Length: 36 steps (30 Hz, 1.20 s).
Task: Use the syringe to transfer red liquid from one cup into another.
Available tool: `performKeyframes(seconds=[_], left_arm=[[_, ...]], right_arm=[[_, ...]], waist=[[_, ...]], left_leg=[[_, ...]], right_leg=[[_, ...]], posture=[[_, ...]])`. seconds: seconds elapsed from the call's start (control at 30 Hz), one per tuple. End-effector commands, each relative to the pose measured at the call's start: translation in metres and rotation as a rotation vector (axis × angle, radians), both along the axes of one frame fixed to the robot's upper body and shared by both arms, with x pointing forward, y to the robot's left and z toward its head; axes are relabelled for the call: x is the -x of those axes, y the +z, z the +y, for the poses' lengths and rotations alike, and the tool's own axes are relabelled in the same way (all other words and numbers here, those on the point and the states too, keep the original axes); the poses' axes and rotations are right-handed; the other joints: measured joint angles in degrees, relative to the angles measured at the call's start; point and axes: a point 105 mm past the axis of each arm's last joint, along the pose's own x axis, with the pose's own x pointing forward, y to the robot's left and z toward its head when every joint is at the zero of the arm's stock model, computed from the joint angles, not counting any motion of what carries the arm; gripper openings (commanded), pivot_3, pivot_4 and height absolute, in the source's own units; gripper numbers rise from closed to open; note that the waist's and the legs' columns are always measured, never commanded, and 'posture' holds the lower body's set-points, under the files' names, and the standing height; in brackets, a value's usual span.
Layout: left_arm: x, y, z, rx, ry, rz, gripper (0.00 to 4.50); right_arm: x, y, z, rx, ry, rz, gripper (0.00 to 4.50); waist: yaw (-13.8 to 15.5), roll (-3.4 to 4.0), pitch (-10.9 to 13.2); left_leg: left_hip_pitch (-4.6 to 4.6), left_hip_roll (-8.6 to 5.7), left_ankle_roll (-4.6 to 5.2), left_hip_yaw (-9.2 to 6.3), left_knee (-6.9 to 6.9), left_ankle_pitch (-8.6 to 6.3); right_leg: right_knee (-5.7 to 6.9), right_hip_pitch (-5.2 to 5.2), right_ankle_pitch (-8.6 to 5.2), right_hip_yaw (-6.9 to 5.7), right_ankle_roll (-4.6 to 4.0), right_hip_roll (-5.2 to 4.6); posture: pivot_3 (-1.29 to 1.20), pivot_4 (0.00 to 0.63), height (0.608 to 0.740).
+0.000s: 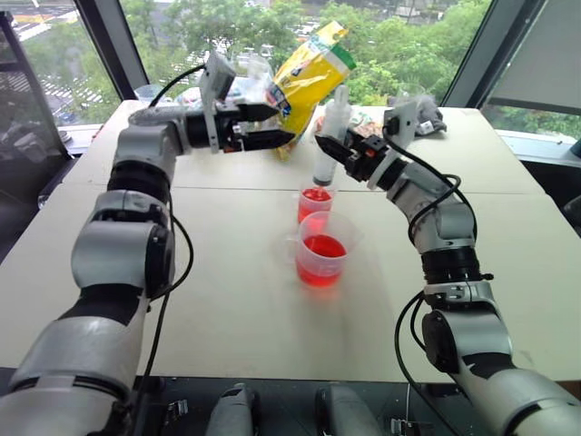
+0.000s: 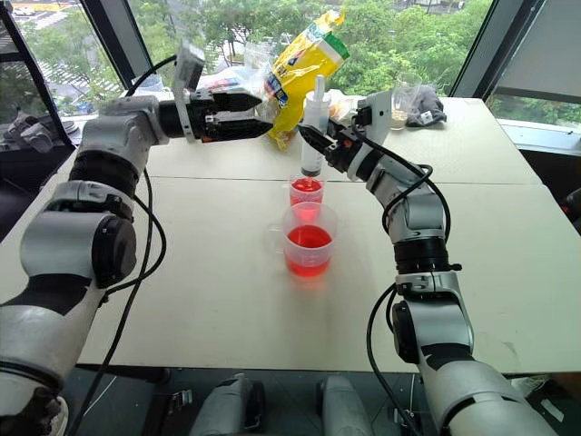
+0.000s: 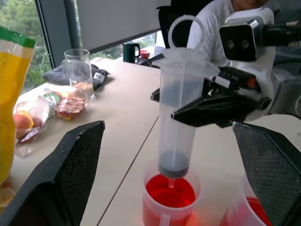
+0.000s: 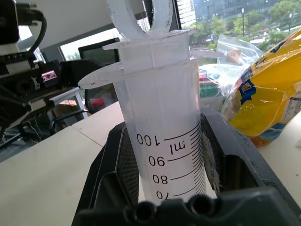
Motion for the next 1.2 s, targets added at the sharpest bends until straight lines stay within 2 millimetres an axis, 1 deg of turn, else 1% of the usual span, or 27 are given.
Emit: performKeyframes(seconds=[0.03,0.17,0.2,0.27,0.3,0.33,0.37,0.4,0.47,0.53,0.63,0.7,0.8,0.9,1.03,1.07,1.1,1.2], left_arm=[[0.009,0.012,0.005,0.031,-0.027,-0.036,4.46],[0.02,-0.008,0.007,0.031,-0.039,0.005,4.46],[0.023,-0.014,0.007,0.022,-0.044,0.011,4.46],[0.029,-0.026,0.005,0.01,-0.048,0.028,4.46],[0.032,-0.03,0.003,0.007,-0.051,0.033,4.46],[0.035,-0.033,0.002,0.01,-0.055,0.042,4.46],[0.039,-0.035,0.001,0.013,-0.06,0.051,4.46],[0.042,-0.039,0.0,0.017,-0.066,0.062,4.46],[0.049,-0.045,-0.003,0.027,-0.079,0.084,4.46],[0.054,-0.048,-0.005,0.038,-0.085,0.101,4.46],[0.057,-0.051,-0.006,0.047,-0.08,0.12,4.46],[0.059,-0.054,-0.008,0.049,-0.086,0.13,4.46],[0.063,-0.058,-0.01,0.046,-0.097,0.144,4.46],[0.067,-0.063,-0.012,0.031,-0.108,0.152,4.46],[0.071,-0.067,-0.012,0.018,-0.113,0.16,4.46],[0.073,-0.068,-0.012,0.016,-0.114,0.163,4.5],[0.074,-0.069,-0.012,0.011,-0.116,0.166,4.5],[0.078,-0.076,-0.011,-0.029,-0.117,0.168,4.5]], right_arm=[[0.004,0.046,-0.011,-0.077,-0.053,-0.069,1.53],[0.0,0.09,-0.041,-0.167,-0.205,-0.01,1.53],[-0.001,0.096,-0.051,-0.191,-0.243,0.053,1.53],[0.0,0.102,-0.07,-0.185,-0.317,0.157,1.53],[0.001,0.101,-0.08,-0.163,-0.356,0.201,1.53],[0.003,0.096,-0.087,-0.121,-0.393,0.254,1.53],[0.005,0.089,-0.094,-0.073,-0.424,0.312,1.53],[0.01,0.076,-0.103,-0.019,-0.451,0.391,1.53],[0.023,0.042,-0.121,0.131,-0.498,0.555,1.53],[0.035,0.008,-0.136,0.224,-0.529,0.674,1.53],[0.054,-0.037,-0.149,0.323,-0.533,0.848,1.53],[0.062,-0.061,-0.155,0.348,-0.53,0.928,1.53],[0.065,-0.083,-0.16,0.374,-0.545,0.981,1.53],[0.067,-0.105,-0.161,0.4,-0.541,1.019,1.53],[0.065,-0.119,-0.16,0.402,-0.537,1.034,1.53],[0.065,-0.121,-0.161,0.397,-0.539,1.033,2.48],[0.064,-0.121,-0.16,0.389,-0.538,1.033,2.82],[0.064,-0.12,-0.16,0.373,-0.537,1.021,4.37]], waist=[[0.11,0.01,0.0],[0.22,0.04,0.03],[0.21,0.05,0.03],[0.34,0.04,0.03],[0.41,0.04,0.02],[0.46,0.03,0.02],[0.46,0.02,0.01],[0.44,0.02,0.01],[0.4,0.02,0.01],[0.47,0.01,0.01],[0.26,0.03,0.0],[0.0,0.05,0.0],[-0.1,0.06,-0.01],[0.14,0.06,-0.01],[0.28,0.03,-0.04],[0.29,0.03,-0.04],[0.28,0.03,-0.04],[0.29,0.04,-0.04]], left_leg=[[0.0,0.0,0.0,-0.01,0.0,0.0],[-0.01,0.01,-0.01,-0.05,0.01,0.0],[-0.03,0.01,-0.01,-0.06,0.01,0.0],[-0.05,0.03,-0.01,-0.11,-0.02,0.0],[-0.06,0.04,-0.01,-0.13,-0.02,0.0],[-0.07,0.03,0.0,-0.14,-0.04,0.0],[-0.07,0.02,0.0,-0.12,-0.05,0.0],[-0.08,0.02,0.0,-0.1,-0.06,0.0],[-0.09,0.01,0.01,-0.09,-0.04,0.0],[-0.1,0.0,0.03,-0.11,-0.03,-0.02],[-0.1,-0.02,0.03,-0.13,-0.03,-0.02],[-0.1,-0.02,0.04,-0.13,-0.03,-0.02],[-0.04,-0.01,0.04,-0.13,-0.03,-0.02],[0.02,-0.02,0.03,-0.15,0.01,-0.01],[0.03,-0.02,0.03,-0.17,0.05,-0.02],[0.03,-0.02,0.03,-0.17,0.05,-0.02],[0.04,-0.02,0.03,-0.18,0.05,-0.02],[0.03,-0.03,0.03,-0.18,0.04,-0.02]], right_leg=[[0.01,0.01,0.0,0.0,0.0,-0.02],[0.14,-0.06,0.0,0.02,0.0,-0.09],[0.14,-0.08,0.0,0.02,0.0,-0.09],[0.21,-0.12,0.0,0.02,-0.01,-0.1],[0.19,-0.12,0.0,0.01,-0.01,-0.09],[0.18,-0.12,-0.01,0.0,-0.01,-0.1],[0.09,-0.11,-0.01,0.0,-0.02,-0.1],[-0.02,-0.08,-0.01,0.01,-0.02,-0.09],[-0.04,-0.08,-0.01,0.05,-0.03,-0.11],[-0.07,-0.06,-0.01,0.06,-0.03,-0.12],[-0.06,-0.07,0.0,0.08,-0.03,-0.1],[0.0,-0.12,0.0,0.11,-0.02,-0.06],[0.08,-0.12,0.0,0.12,-0.02,-0.03],[0.13,-0.08,0.0,0.11,-0.02,0.0],[0.06,0.01,0.0,0.11,-0.02,-0.01],[0.04,0.02,0.0,0.1,-0.02,-0.01],[0.03,0.03,0.0,0.1,-0.02,-0.01],[0.03,0.03,0.0,0.1,-0.02,-0.01]], posture=[[0.0,0.15,0.74],[0.0,0.15,0.74],[0.0,0.15,0.74],[0.0,0.15,0.74],[0.0,0.15,0.74],[0.0,0.15,0.74],[0.0,0.15,0.74],[0.0,0.15,0.74],[0.0,0.15,0.74],[0.0,0.15,0.74],[0.0,0.15,0.74],[0.0,0.15,0.74],[0.0,0.15,0.74],[0.0,0.15,0.74],[0.0,0.15,0.74],[0.0,0.15,0.74],[0.0,0.15,0.74],[0.0,0.15,0.74]])
